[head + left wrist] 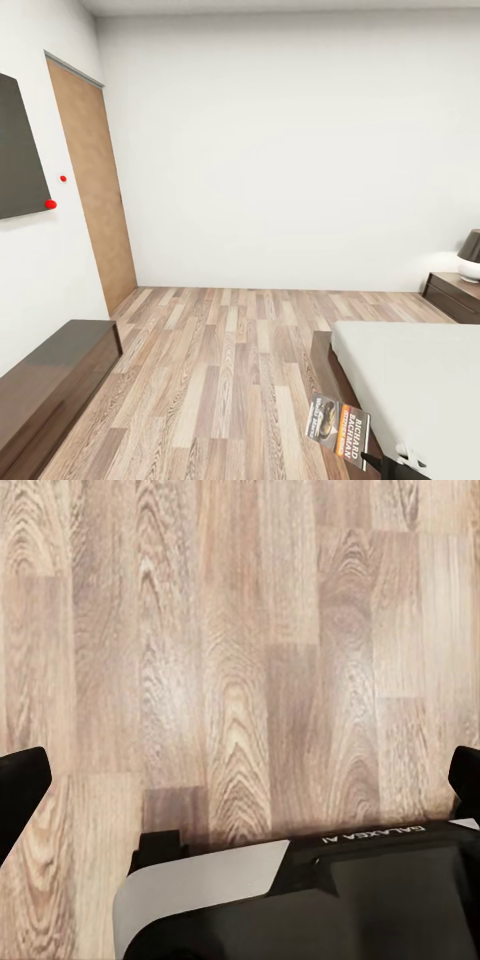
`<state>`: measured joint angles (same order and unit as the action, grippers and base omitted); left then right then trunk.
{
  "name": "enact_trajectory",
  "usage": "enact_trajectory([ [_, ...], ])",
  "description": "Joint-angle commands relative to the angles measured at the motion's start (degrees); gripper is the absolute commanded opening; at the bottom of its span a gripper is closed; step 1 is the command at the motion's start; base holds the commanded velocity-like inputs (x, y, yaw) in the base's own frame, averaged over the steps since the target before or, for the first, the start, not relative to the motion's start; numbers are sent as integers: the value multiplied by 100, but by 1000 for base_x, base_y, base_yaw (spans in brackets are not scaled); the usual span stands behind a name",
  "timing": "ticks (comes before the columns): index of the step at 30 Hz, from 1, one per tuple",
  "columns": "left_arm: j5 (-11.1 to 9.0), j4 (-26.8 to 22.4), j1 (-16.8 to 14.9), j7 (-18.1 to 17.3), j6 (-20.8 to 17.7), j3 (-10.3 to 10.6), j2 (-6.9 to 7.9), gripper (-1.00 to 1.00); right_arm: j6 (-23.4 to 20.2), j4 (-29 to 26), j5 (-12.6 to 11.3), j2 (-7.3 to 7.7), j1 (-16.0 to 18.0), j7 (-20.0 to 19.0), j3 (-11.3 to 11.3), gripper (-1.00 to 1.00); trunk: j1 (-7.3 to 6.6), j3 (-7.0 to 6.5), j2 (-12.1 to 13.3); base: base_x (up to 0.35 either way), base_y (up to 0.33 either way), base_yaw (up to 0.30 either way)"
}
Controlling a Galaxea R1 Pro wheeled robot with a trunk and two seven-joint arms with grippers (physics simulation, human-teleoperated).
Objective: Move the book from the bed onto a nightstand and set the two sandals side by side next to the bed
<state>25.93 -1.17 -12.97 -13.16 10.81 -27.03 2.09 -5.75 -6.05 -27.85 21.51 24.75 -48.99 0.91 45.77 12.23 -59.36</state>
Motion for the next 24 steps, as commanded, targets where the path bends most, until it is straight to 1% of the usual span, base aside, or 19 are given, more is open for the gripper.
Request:
enact_trajectory([
  [1, 48, 3, -4, -18, 17, -49, 2, 100, -62, -2, -36, 2, 3, -14, 12, -100, 0, 8, -5, 0, 0, 0],
  [10, 36, 3, -4, -20, 17, -57, 1, 100, -66, -5, -36, 23, 3, -19, 15, -100, 0, 19, -5, 0, 0, 0],
  [24, 35, 3, -4, -20, 17, -57, 1, 100, -66, -11, -36, 37, 3, -22, 15, -100, 0, 136, -5, 0, 0, 0],
])
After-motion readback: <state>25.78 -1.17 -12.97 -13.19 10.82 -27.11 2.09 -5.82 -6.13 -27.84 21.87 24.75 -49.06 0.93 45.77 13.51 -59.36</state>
